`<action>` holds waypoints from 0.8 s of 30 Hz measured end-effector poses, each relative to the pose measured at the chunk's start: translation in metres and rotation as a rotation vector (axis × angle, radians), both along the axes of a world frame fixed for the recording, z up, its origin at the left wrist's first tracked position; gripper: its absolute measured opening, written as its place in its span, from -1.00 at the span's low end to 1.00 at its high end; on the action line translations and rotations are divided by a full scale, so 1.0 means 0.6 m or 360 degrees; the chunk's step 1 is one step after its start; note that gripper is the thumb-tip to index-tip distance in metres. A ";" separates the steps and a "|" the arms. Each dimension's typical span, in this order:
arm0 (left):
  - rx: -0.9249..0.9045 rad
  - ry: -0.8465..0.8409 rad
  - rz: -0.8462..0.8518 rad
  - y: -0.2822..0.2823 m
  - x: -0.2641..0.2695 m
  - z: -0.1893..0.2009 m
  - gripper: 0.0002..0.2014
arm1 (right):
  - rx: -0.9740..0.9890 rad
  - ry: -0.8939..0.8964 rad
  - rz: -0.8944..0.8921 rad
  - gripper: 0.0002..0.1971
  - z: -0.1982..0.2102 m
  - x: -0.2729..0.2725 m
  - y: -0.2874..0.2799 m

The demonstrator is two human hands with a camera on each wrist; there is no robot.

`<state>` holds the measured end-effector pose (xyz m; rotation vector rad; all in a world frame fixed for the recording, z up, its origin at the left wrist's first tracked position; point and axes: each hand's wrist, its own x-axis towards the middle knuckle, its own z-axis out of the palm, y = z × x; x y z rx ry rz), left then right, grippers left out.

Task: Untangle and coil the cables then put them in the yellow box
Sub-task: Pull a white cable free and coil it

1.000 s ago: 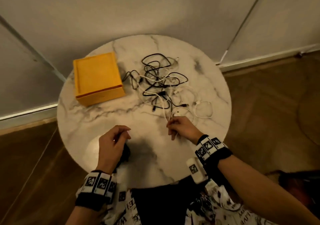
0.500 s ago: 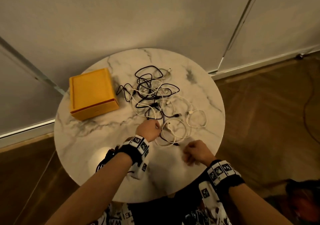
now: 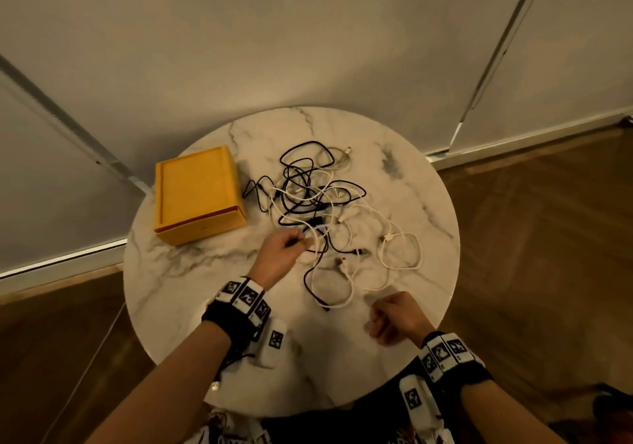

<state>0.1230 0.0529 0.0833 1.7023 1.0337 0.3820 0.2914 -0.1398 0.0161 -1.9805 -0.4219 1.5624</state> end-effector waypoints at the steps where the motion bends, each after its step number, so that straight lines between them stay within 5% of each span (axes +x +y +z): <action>1: 0.0061 -0.0083 0.0011 0.010 -0.005 0.029 -0.69 | 0.0008 -0.0003 0.0021 -0.74 0.003 0.003 0.000; 8: 0.0234 -0.0271 -0.0069 0.053 -0.034 0.190 -0.70 | 0.0479 -0.0258 0.0074 -0.73 0.083 0.039 0.055; 12: 0.0211 -0.0537 -0.0095 0.049 -0.035 0.265 -0.73 | 0.0800 -0.0512 0.0090 -0.94 0.139 0.027 0.097; 15: 0.0309 -0.0687 -0.0089 0.068 -0.029 0.328 -0.76 | 0.1249 -0.0653 0.0161 -0.57 0.213 0.003 0.142; 17: 0.0338 -0.0655 -0.0159 0.084 -0.019 0.351 -0.79 | 0.1548 -0.0568 0.0183 -0.52 0.277 -0.023 0.181; 20: 0.0295 -0.0668 -0.0048 0.102 -0.022 0.357 -0.80 | 0.1744 -0.0173 0.0163 -0.78 0.350 -0.063 0.236; 22: 0.0261 -0.0738 0.0064 0.106 -0.033 0.354 -0.79 | 0.1684 -0.0086 0.0233 -0.90 0.364 -0.072 0.255; 24: 0.0238 -0.0764 0.0111 0.112 -0.049 0.342 -0.79 | 0.1492 -0.0239 0.0333 -0.79 0.350 -0.057 0.258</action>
